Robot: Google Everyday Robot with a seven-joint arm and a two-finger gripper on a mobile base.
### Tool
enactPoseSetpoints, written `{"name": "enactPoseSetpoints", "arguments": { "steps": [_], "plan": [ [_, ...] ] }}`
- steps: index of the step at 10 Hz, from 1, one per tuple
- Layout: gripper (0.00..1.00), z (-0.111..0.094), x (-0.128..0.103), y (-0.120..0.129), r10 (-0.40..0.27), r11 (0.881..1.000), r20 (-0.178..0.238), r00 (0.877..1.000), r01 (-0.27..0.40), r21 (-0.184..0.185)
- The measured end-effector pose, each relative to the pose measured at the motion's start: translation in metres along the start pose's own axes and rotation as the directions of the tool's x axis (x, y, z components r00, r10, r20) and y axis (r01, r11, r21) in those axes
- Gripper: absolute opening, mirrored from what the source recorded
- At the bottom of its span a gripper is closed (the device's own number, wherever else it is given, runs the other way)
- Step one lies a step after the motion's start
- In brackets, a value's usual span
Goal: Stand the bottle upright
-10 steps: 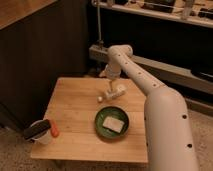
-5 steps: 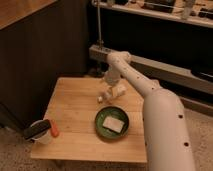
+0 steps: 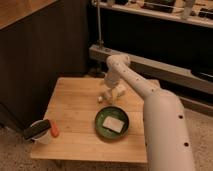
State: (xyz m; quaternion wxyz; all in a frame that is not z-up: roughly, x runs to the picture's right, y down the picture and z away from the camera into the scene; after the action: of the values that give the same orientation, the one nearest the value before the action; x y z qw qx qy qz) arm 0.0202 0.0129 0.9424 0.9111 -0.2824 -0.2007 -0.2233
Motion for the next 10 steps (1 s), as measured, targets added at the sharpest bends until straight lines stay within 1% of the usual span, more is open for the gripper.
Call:
{"name": "enactPoseSetpoints", "arguments": {
  "steps": [3, 5, 7, 9, 10],
  "plan": [
    [0.80, 0.001, 0.001, 0.001, 0.006, 1.000, -0.015, 1.000, -0.006, -0.004],
    [0.80, 0.006, 0.002, 0.003, 0.014, 1.000, -0.036, 0.999, -0.014, -0.009],
    [0.80, 0.009, 0.003, 0.004, 0.018, 1.000, -0.048, 0.999, -0.018, -0.011],
    [0.80, 0.013, 0.002, 0.003, 0.008, 1.000, -0.062, 0.998, -0.009, -0.012],
    [0.80, 0.017, 0.002, 0.003, -0.007, 1.000, -0.058, 0.998, 0.006, -0.002]
  ]
}}
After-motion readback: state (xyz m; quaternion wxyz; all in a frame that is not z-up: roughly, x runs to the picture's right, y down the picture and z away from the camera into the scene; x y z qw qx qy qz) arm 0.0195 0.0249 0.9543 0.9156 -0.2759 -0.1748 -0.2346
